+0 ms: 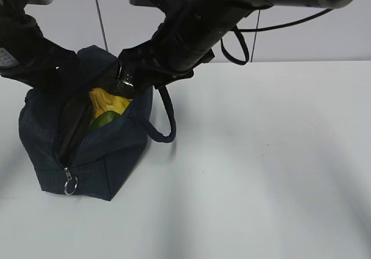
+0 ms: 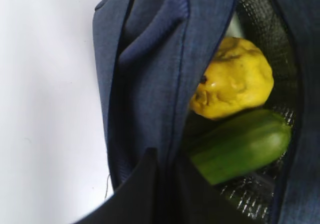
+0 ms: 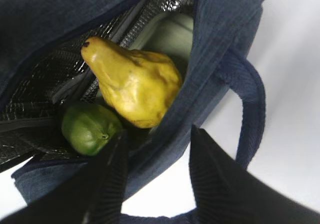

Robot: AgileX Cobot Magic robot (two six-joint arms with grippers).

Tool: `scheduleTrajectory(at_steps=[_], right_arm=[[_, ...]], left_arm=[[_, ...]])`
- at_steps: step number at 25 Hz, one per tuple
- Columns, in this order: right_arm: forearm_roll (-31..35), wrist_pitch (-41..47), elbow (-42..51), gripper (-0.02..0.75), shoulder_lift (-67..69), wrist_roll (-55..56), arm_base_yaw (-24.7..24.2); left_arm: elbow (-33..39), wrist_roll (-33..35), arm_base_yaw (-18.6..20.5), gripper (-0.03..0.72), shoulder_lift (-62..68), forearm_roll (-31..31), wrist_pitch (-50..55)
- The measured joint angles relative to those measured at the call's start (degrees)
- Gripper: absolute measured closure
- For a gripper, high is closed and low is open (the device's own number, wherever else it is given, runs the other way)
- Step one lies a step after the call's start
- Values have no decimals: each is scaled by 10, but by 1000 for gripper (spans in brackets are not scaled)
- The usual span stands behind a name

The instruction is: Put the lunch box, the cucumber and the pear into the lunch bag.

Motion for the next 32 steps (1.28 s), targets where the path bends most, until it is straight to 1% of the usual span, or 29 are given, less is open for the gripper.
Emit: scheduleTrajectory(at_steps=[5,7,8,10,11,12,13,15,19,23,28,31,32], right_arm=[[27,1,0,414,19,1,0],[34,1,0,431,25,1,0],[35,1,0,450,25,1,0],[37,3,0,514,28,1,0],[37,4,0,548,28,1,0],[37,7,0,599,28,1,0],[37,8,0,626,28,1,0],[37,10,0,668,28,1,0],[36,10,0,717,30,1,0],[18,13,0,725,28,1,0],[-40,34,0,726,8,1,0],[-74,58,0,726,-4,2,0],[-97,71,0,727,-10,6,0]], left_arm=[[0,0,0,687,0,0,1],[0,0,0,687,0,0,1],[0,0,0,687,0,0,1],[0,0,0,687,0,0,1],[0,0,0,687,0,0,1],[0,0,0,687,0,-1,1],[0,0,0,687,0,-1,1],[0,0,0,687,0,-1,1],[0,0,0,687,0,-1,1],[0,0,0,687,0,-1,1],[0,0,0,687,-1,-7,-1],[0,8,0,687,-2,-35,-2],[0,19,0,687,-2,-50,-2]])
